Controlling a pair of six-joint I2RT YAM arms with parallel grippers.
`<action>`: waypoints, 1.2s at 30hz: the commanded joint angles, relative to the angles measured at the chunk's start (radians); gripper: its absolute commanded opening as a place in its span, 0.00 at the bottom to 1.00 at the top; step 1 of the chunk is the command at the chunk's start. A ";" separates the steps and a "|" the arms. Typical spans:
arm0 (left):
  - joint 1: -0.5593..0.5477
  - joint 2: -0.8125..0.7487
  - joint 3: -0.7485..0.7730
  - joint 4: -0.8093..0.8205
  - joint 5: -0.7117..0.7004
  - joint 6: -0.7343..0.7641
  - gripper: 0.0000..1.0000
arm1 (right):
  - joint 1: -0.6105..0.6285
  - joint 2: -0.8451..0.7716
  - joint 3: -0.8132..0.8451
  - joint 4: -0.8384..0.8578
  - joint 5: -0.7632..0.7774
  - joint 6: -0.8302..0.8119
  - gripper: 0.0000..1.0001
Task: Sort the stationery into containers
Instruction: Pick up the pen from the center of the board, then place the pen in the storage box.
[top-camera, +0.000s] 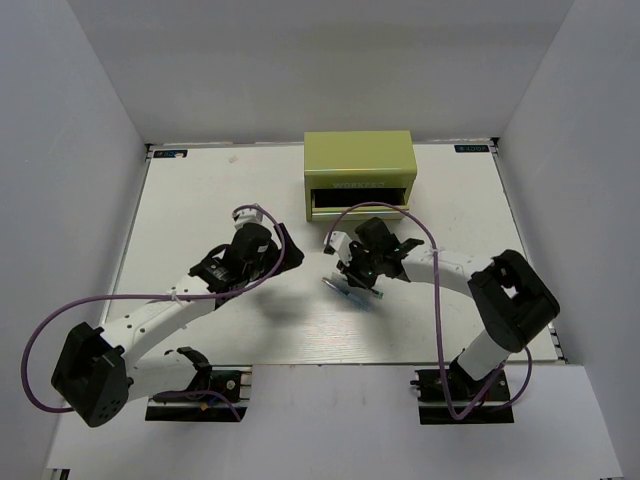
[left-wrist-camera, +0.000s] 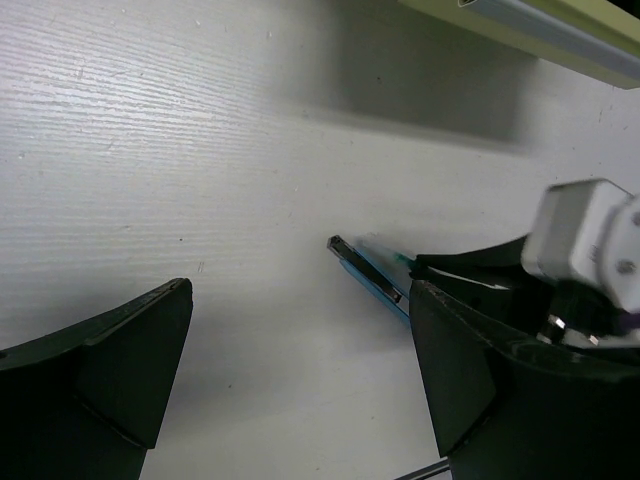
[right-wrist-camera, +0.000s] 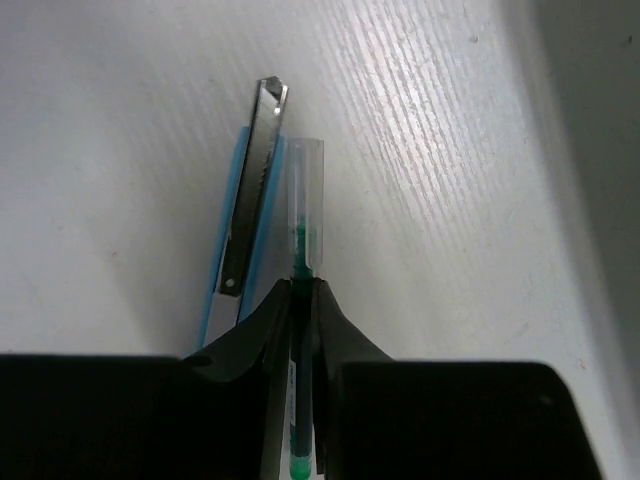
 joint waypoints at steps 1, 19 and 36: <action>0.004 -0.024 -0.011 0.016 0.008 -0.020 0.99 | -0.008 -0.125 0.052 -0.061 -0.087 -0.086 0.01; 0.004 -0.052 -0.049 0.056 0.036 -0.051 0.99 | -0.083 -0.144 0.380 -0.032 -0.058 -0.459 0.01; 0.004 -0.041 -0.049 0.085 0.045 -0.051 0.99 | -0.169 0.017 0.463 -0.043 -0.087 -0.683 0.12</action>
